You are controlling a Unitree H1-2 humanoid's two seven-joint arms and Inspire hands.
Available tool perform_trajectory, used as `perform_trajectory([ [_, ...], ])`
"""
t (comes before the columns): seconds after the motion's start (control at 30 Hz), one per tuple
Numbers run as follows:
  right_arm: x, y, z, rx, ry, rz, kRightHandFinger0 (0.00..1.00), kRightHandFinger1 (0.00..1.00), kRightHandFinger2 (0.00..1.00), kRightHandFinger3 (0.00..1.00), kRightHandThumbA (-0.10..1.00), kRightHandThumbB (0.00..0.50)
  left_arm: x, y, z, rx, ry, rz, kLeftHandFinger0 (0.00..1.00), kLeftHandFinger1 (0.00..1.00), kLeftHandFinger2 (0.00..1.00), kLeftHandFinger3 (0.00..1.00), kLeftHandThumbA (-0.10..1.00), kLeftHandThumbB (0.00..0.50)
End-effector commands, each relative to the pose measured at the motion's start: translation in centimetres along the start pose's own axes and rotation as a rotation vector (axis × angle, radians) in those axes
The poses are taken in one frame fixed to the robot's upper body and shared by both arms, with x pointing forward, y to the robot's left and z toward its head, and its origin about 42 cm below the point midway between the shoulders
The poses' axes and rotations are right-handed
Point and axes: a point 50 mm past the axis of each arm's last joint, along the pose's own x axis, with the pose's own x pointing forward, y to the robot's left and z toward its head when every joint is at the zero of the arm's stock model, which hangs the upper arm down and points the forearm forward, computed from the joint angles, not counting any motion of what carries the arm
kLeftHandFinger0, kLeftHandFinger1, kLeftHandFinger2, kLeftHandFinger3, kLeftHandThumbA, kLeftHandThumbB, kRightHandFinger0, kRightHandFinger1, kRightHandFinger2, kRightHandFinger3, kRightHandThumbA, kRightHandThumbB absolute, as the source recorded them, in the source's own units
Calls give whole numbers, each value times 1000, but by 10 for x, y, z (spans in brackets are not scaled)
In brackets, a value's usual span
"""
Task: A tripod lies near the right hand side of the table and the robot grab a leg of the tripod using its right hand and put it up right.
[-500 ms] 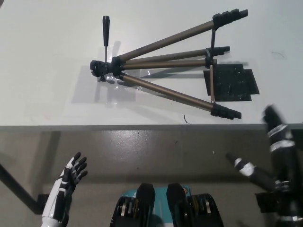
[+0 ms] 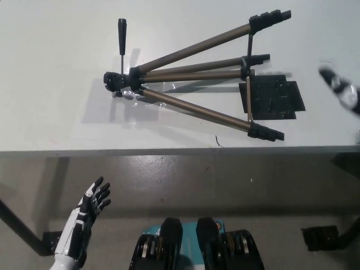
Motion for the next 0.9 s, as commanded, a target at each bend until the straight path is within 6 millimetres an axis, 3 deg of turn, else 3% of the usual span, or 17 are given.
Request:
perform_trajectory([
  [0.0, 133, -12, 12, -396, 45, 293, 1000, 1000, 1000, 1000, 1000, 398, 2, 4, 10, -4, -34, -34, 1000, 1000, 1000, 1000, 1000, 371],
  [0.1, 187, 12, 15, -506, 65, 424, 1000, 1000, 1000, 1000, 1000, 432, 1, 4, 8, -5, -25, -32, 1000, 1000, 1000, 1000, 1000, 358],
  [0.17, 207, 28, 9, -541, 111, 502, 1000, 1000, 1000, 1000, 1000, 451, -2, 4, 6, -8, -21, -32, 1000, 1000, 1000, 1000, 1000, 343],
  [0.33, 237, 64, -8, -599, 200, 643, 1000, 1000, 1000, 1000, 1000, 445, -7, 0, 0, -20, -11, -34, 1000, 1000, 1000, 1000, 1000, 350],
  [0.43, 255, 97, -15, -625, 262, 743, 1000, 1000, 1000, 1000, 1000, 454, -9, -1, -2, -23, -9, -30, 1000, 1000, 1000, 1000, 1000, 331],
  [0.47, 258, 113, -17, -654, 268, 785, 1000, 1000, 1000, 1000, 1000, 454, -10, -1, -4, -20, -7, -31, 1000, 1000, 1000, 1000, 1000, 320],
  [0.53, 259, 124, -20, -667, 273, 813, 1000, 1000, 1000, 1000, 1000, 465, -10, -1, -6, -17, -10, -29, 1000, 1000, 1000, 1000, 1000, 307],
  [0.7, 251, 186, -35, -783, 319, 945, 1000, 1000, 1000, 1000, 988, 500, -14, -2, -11, -25, -5, -24, 1000, 1000, 1000, 1000, 1000, 308],
  [0.87, 244, 214, -44, -825, 378, 1018, 1000, 1000, 1000, 1000, 986, 500, -18, 0, -13, -18, -1, -19, 1000, 1000, 1000, 1000, 1000, 299],
])
